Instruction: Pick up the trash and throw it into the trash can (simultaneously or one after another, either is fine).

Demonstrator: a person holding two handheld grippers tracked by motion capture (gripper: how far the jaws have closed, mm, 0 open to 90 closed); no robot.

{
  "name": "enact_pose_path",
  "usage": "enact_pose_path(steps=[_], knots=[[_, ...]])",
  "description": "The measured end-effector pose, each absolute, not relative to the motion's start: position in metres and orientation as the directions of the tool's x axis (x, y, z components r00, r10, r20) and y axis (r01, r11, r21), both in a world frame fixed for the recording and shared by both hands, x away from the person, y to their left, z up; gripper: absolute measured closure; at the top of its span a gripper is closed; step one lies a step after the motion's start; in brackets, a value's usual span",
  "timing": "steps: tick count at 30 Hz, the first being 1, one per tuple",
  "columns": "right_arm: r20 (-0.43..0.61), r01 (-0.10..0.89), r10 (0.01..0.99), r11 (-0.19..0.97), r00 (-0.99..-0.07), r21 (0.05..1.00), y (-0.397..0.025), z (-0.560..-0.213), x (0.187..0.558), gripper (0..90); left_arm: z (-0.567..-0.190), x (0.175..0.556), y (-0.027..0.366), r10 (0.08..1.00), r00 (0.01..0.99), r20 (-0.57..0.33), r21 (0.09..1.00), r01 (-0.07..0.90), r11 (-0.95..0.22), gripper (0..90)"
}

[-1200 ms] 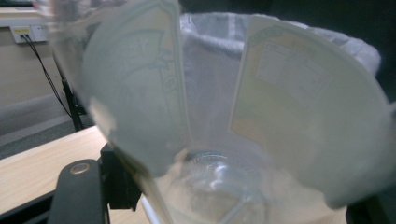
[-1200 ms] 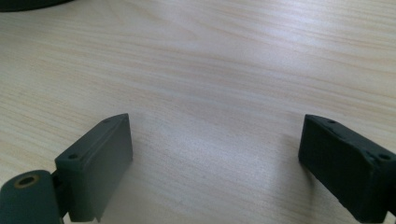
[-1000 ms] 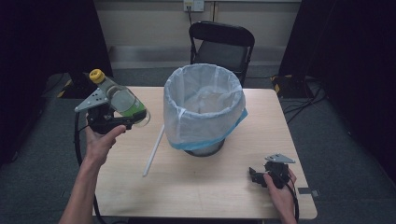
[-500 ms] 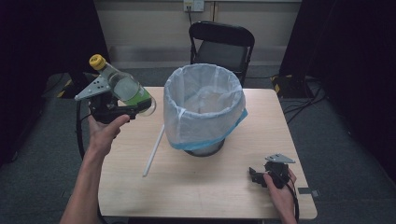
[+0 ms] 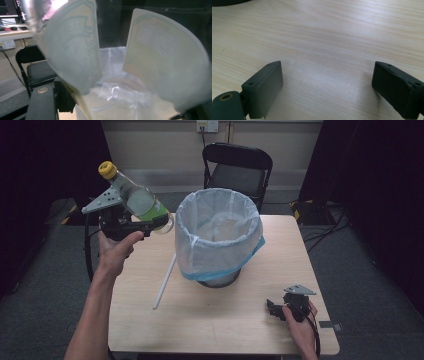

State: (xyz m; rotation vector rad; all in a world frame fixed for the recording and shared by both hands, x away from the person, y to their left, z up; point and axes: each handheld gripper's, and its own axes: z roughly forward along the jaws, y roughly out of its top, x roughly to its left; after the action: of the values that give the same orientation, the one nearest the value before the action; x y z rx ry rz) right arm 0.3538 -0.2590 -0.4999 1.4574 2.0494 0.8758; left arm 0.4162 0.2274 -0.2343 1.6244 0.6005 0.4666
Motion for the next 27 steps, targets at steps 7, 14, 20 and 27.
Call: enact_pose_path(steps=[7,14,20,27], knots=[[-0.015,0.644,0.947,0.230,-0.322,0.730,-0.259,-0.500,0.354,8.9,-0.222,0.420,0.214,0.603,0.797,-0.035,0.993,0.098,-0.072,28.3],[-0.014,0.644,0.947,0.230,-0.322,0.730,-0.259,-0.500,0.354,8.9,-0.211,0.422,0.199,0.579,0.815,-0.021,0.994,0.080,-0.077,28.3],[-0.015,0.644,0.946,0.231,-0.322,0.730,-0.259,-0.500,0.354,8.9,-0.206,0.425,0.182,0.551,0.834,-0.021,0.992,0.085,-0.090,28.3],[-0.015,0.643,0.946,0.231,-0.322,0.730,-0.259,-0.500,0.354,8.9,-0.203,0.431,0.164,0.520,0.854,-0.029,0.992,0.088,-0.088,28.3]])
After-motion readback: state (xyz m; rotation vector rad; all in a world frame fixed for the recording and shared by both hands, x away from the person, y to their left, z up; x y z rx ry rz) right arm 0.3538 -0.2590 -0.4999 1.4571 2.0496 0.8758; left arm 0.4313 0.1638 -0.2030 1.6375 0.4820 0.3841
